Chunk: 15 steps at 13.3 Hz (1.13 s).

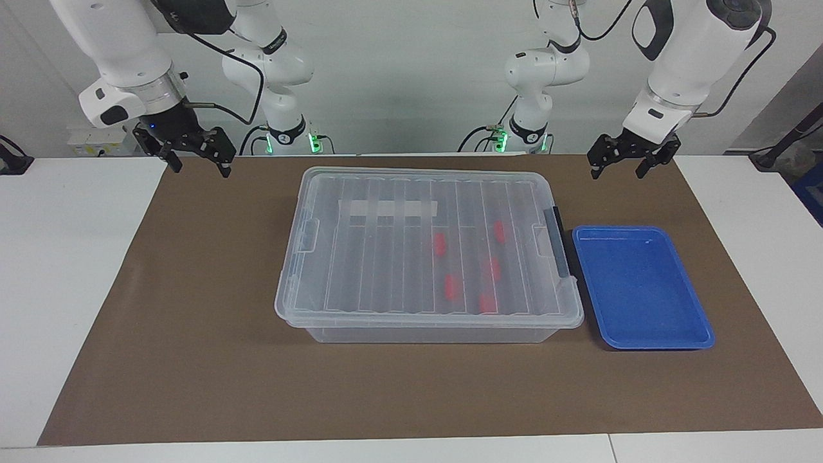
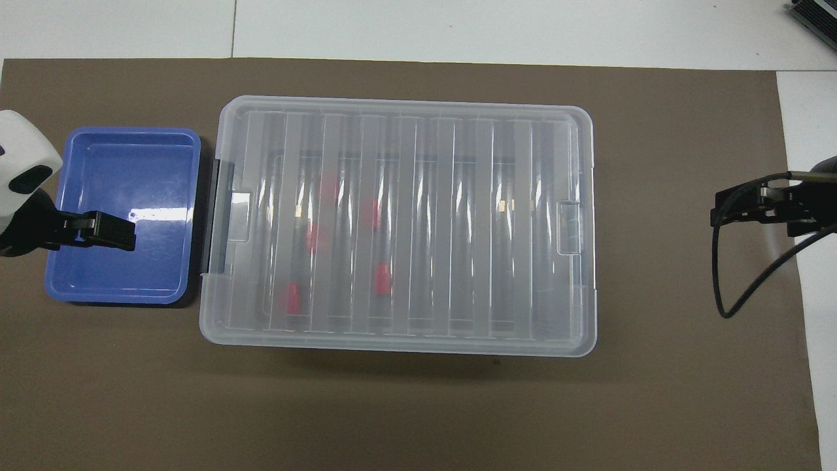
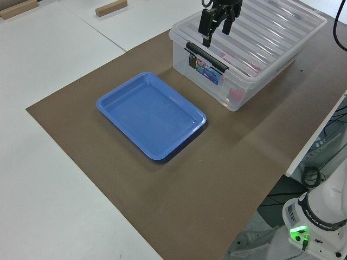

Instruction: Place red block in blue tray from box

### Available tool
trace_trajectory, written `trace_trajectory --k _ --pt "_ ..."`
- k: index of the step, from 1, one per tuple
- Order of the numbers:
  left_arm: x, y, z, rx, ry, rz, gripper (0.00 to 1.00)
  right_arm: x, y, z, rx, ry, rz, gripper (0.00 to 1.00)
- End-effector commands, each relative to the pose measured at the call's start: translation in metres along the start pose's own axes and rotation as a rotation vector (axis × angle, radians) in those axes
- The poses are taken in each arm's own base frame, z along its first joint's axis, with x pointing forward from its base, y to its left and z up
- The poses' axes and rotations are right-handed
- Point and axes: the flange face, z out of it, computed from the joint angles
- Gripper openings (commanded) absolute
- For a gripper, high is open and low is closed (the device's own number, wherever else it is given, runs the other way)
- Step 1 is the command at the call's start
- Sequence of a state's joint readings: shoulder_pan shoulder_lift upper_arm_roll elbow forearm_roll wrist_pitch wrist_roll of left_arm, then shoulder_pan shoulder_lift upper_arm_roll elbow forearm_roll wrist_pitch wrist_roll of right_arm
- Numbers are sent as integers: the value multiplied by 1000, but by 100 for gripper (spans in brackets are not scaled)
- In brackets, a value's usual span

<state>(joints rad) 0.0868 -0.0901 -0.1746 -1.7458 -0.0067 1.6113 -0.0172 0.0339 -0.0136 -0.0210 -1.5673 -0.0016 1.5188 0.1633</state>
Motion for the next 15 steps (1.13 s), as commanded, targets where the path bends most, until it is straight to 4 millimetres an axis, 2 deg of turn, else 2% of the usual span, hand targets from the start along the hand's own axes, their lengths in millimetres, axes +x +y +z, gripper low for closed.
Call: trace_trajectory --k 1,3,6,9,12,14,15 --pt "-8 -2 -1 -10 12 -5 100 -3 1 -1 4 25 -14 100" --pt "-8 -2 -1 -10 12 -5 100 -3 2 -1 4 24 -17 100" --pt "-8 -2 -1 -10 12 -5 100 -2 14 0 12 18 1 100" --pt "-8 -1 -1 -9 12 -3 100 -3 14 3 10 7 0 100" --pt "-8 -1 0 -9 10 0 100 -4 2 26 16 45 54 98" --pt "-8 -2 0 -10 10 -5 100 -2 -24 48 25 83 45 95" --pt "-8 -2 -1 -10 12 -5 100 1 -29 56 31 102 72 95"
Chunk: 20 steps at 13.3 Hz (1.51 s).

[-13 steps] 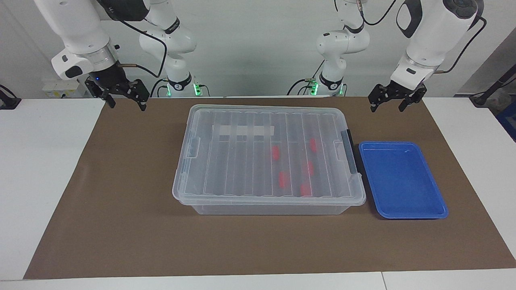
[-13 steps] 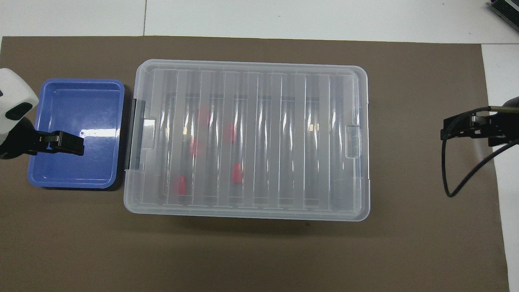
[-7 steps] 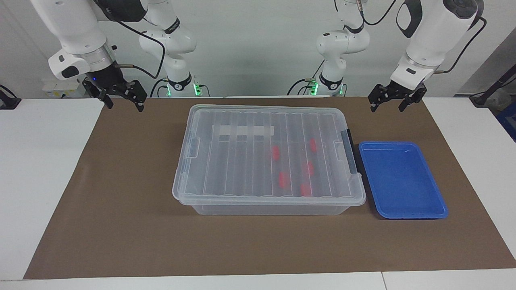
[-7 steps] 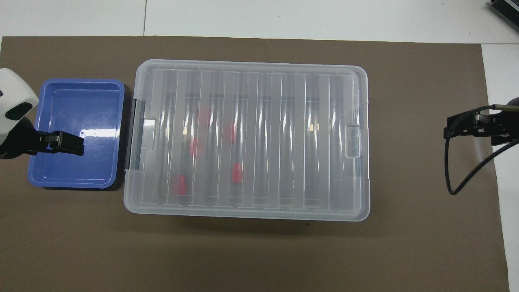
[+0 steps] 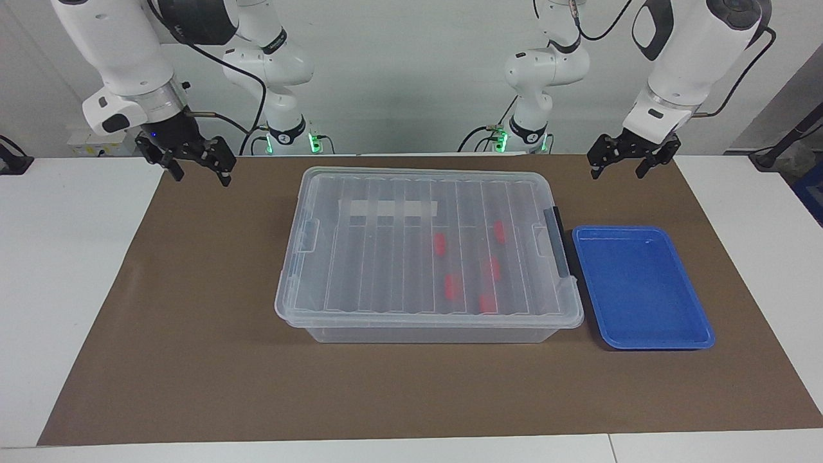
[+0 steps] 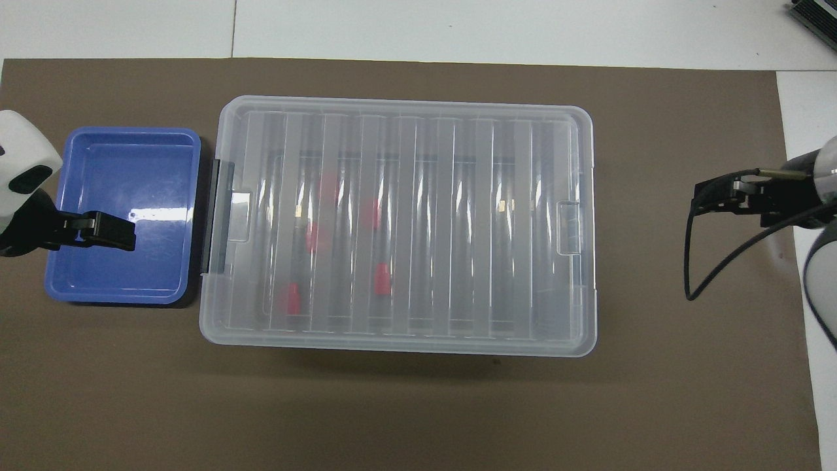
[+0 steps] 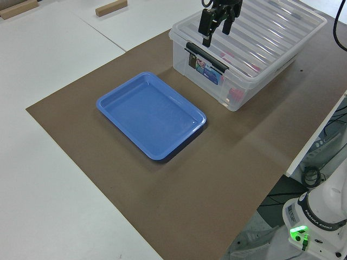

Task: Place red block in blue tray from box
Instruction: 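Push the clear box lid away from the tray with the right gripper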

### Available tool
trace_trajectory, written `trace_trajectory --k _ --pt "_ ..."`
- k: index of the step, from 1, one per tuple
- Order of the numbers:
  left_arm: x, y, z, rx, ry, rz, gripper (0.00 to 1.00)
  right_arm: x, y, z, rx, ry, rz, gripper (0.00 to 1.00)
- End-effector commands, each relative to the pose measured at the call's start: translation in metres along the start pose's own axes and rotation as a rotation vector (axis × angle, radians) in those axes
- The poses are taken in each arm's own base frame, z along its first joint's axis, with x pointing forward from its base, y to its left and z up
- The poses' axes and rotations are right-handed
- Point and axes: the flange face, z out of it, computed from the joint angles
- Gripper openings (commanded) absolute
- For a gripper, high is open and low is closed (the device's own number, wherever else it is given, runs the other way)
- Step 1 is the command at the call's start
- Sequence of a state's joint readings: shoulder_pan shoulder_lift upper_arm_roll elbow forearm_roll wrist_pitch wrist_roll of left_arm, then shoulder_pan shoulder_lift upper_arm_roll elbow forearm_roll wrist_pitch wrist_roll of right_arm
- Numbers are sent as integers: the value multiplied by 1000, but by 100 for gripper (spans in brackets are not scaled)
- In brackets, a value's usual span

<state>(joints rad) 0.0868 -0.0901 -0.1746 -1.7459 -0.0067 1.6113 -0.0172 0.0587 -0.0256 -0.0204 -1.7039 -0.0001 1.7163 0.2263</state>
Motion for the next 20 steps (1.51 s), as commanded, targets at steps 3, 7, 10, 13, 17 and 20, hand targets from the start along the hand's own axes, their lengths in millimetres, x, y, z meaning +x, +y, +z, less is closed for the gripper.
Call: trace_trajectory --k 3,7,10,13,17,20 --pt "-8 -2 -1 -10 12 -5 100 -12 -57 46 30 58 37 95" --pt "-8 -1 -1 -9 12 -3 100 -16 -79 76 39 71 33 94" --pt "-8 -1 -1 -9 12 -3 100 -28 -80 96 26 37 18 92" --pt "-8 -2 0 -10 10 -5 100 -35 -76 104 21 29 10 92" --pt "-8 -2 -1 -10 12 -5 100 -44 -85 122 18 20 -19 92" --pt "-8 -2 0 -10 10 -5 100 -47 -90 125 16 14 -33 92"
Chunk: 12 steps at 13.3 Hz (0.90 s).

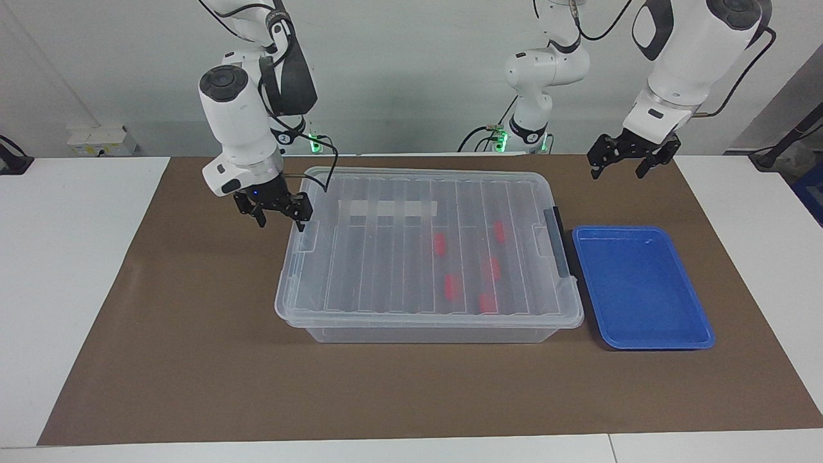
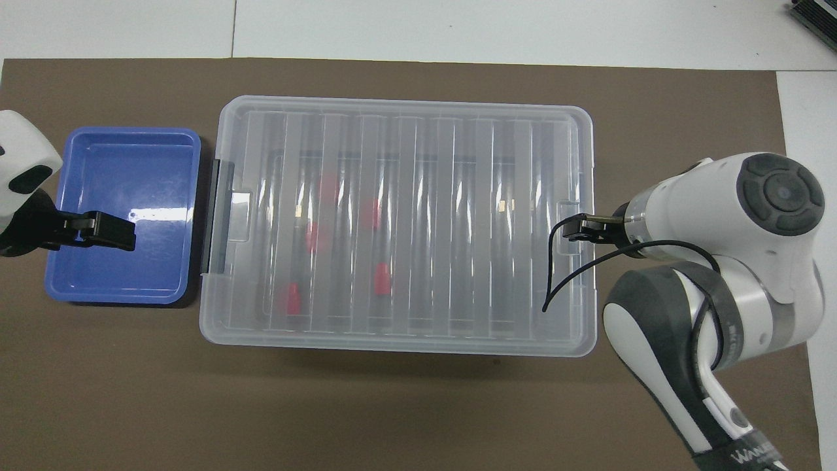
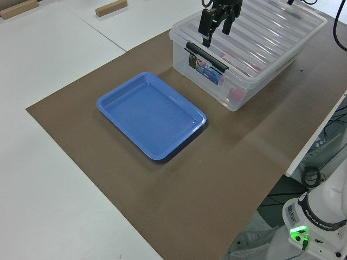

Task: Place red block in blue tray from box
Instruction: 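Push the clear box lid away from the tray with the right gripper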

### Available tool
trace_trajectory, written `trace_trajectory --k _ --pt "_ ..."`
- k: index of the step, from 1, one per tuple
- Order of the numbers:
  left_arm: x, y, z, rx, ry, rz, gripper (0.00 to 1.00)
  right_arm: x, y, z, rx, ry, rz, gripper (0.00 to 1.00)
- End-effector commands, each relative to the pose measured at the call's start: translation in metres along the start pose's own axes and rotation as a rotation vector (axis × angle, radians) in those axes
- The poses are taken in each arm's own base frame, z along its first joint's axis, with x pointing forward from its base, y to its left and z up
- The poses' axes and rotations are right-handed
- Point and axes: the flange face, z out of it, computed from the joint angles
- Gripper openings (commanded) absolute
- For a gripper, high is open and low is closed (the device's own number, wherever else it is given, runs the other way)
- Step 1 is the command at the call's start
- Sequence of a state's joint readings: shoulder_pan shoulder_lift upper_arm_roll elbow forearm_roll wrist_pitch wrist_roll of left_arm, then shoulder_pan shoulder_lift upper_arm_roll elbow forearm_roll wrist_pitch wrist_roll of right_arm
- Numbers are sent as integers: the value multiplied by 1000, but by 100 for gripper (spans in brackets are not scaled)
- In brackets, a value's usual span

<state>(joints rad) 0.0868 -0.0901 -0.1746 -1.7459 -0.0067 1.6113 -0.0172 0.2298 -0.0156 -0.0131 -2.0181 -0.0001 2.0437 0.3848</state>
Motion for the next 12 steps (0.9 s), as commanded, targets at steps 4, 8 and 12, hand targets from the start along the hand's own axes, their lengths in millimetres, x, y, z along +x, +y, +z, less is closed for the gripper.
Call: trace_trajectory --k 4,8,12 --pt "-8 -1 -1 -9 12 -1 100 -2 21 -2 -7 7 -74 92" --pt "-8 -1 -1 -9 12 -3 100 9 58 -1 -12 0 -120 92" --pt "-8 -1 -1 -9 12 -3 100 21 108 1 -17 -4 -213 93"
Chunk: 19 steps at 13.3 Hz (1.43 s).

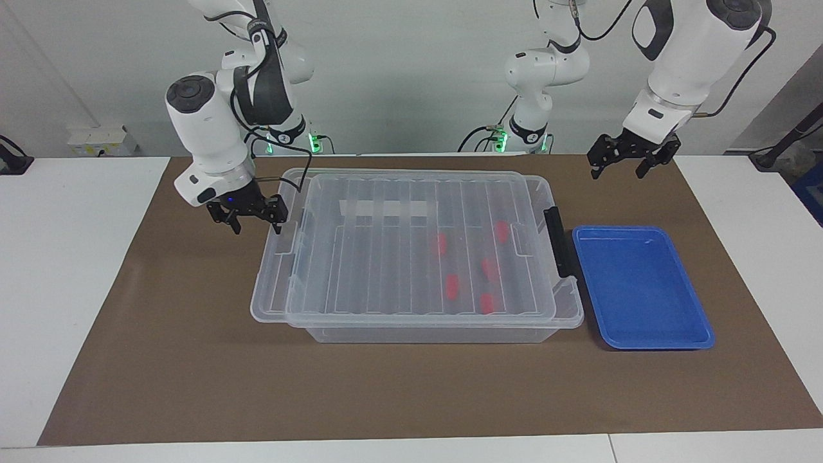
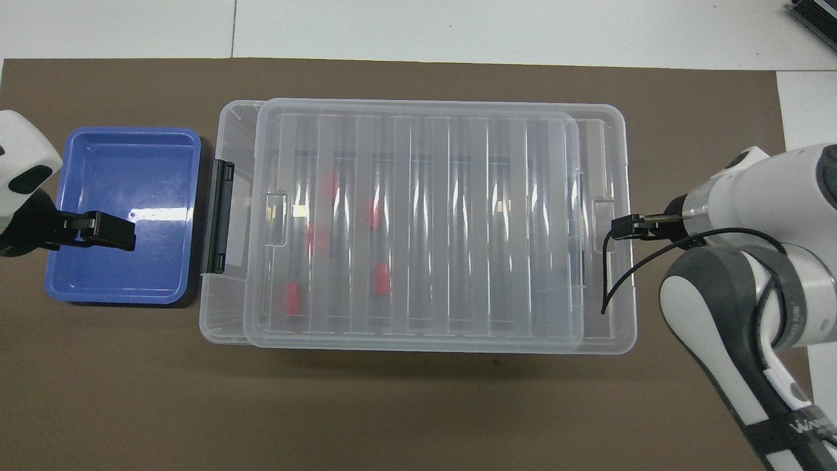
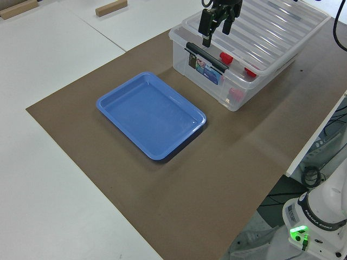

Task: Place red block in blue tray from box
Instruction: 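Push the clear box lid away from the tray with the right gripper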

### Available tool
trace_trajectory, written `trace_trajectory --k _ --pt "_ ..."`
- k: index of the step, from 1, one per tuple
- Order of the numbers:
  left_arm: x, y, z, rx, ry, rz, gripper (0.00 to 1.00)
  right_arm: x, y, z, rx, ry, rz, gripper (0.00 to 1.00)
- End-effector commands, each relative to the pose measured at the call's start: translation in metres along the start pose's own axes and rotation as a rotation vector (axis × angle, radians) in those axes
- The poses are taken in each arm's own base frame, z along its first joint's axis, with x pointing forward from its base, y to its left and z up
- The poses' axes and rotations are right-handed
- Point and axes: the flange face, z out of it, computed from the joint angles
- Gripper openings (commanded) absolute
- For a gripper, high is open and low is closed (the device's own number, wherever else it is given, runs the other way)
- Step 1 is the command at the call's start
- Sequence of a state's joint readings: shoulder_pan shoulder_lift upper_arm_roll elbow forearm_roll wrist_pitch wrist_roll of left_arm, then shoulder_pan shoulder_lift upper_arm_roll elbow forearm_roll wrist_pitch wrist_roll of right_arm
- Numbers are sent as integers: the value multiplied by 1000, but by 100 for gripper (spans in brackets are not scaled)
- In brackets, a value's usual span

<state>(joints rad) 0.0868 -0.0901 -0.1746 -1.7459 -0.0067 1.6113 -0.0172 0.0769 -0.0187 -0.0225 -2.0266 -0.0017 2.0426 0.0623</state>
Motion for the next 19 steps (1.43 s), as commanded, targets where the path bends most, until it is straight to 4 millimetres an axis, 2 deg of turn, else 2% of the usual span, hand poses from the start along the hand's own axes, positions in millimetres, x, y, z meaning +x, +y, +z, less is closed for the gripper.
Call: trace_trajectory --k 1,5,9,13,17,19 --pt "-8 -2 -1 -10 12 -4 100 -7 29 -1 -10 3 -67 93" --pt "-9 0 0 -9 6 -1 100 -5 61 -2 -15 16 -135 94" --pt "-9 1 0 -9 3 3 100 -6 106 1 -25 33 -184 94" --pt "-10 7 0 -8 -2 5 100 -9 131 3 -28 29 -177 94" --pt "-5 16 -7 -11 34 -106 100 -7 132 0 -27 23 -185 98" --pt "-4 40 -8 -19 53 -91 100 -7 126 -5 -24 20 -184 100"
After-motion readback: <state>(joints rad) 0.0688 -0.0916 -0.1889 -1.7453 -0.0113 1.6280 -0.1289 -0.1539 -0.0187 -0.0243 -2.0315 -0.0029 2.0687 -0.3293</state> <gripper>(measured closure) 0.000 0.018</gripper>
